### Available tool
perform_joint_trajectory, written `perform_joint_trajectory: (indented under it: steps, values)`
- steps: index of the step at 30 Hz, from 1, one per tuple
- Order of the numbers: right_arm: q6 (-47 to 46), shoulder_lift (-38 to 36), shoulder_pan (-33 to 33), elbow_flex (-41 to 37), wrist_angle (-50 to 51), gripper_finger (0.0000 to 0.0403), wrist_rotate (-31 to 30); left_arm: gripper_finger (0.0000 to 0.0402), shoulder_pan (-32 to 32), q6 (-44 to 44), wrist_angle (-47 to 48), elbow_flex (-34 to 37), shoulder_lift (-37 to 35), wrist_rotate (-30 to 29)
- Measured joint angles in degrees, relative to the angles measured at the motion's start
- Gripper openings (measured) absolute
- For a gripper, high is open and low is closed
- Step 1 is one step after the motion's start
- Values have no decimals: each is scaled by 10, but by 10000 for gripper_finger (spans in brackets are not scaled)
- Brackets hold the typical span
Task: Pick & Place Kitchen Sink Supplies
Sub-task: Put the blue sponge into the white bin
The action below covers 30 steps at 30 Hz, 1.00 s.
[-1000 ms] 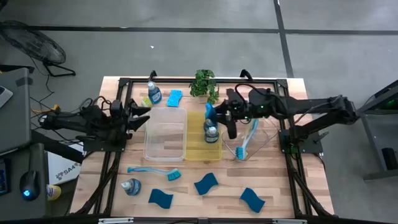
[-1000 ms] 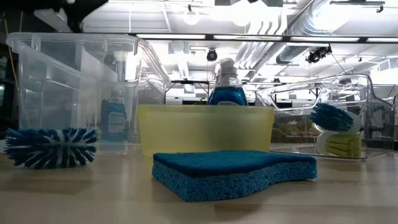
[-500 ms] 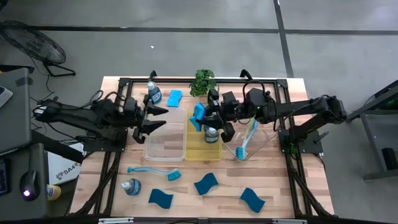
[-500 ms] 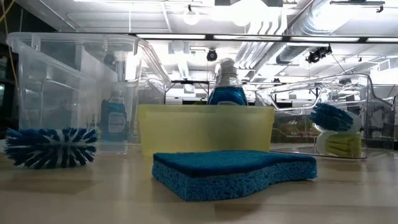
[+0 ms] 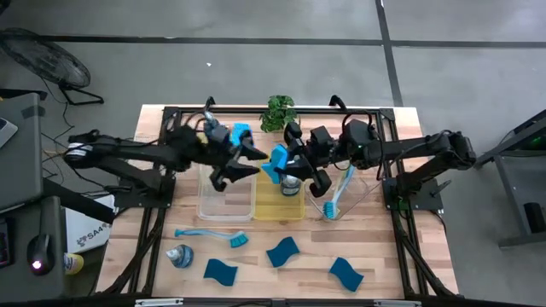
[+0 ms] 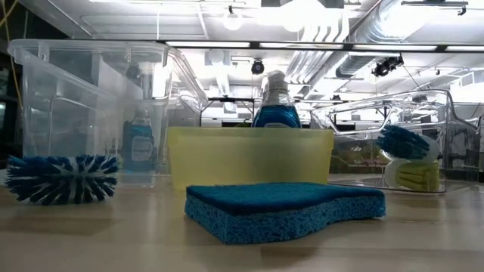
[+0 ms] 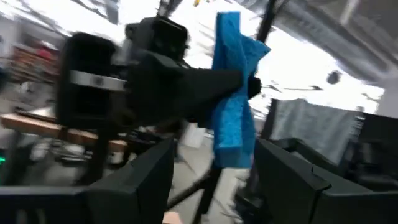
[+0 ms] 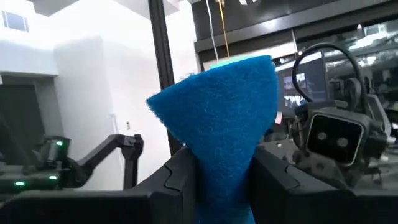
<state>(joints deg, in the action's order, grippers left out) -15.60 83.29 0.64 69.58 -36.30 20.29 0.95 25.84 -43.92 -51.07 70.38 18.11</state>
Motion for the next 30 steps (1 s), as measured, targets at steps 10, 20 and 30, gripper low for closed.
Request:
perform_joint_trajectory:
  steps: [10, 20, 30]
  values:
    - [17, -5, -3, 0, 4, 103, 9, 218, -2, 3, 4, -69, 49, 36]
    - [28, -5, -8, 0, 5, 103, 10, 171, -2, 2, 5, -69, 50, 22]
    - [30, -5, -15, 0, 5, 103, 13, 60, -2, -11, 13, -69, 50, 10]
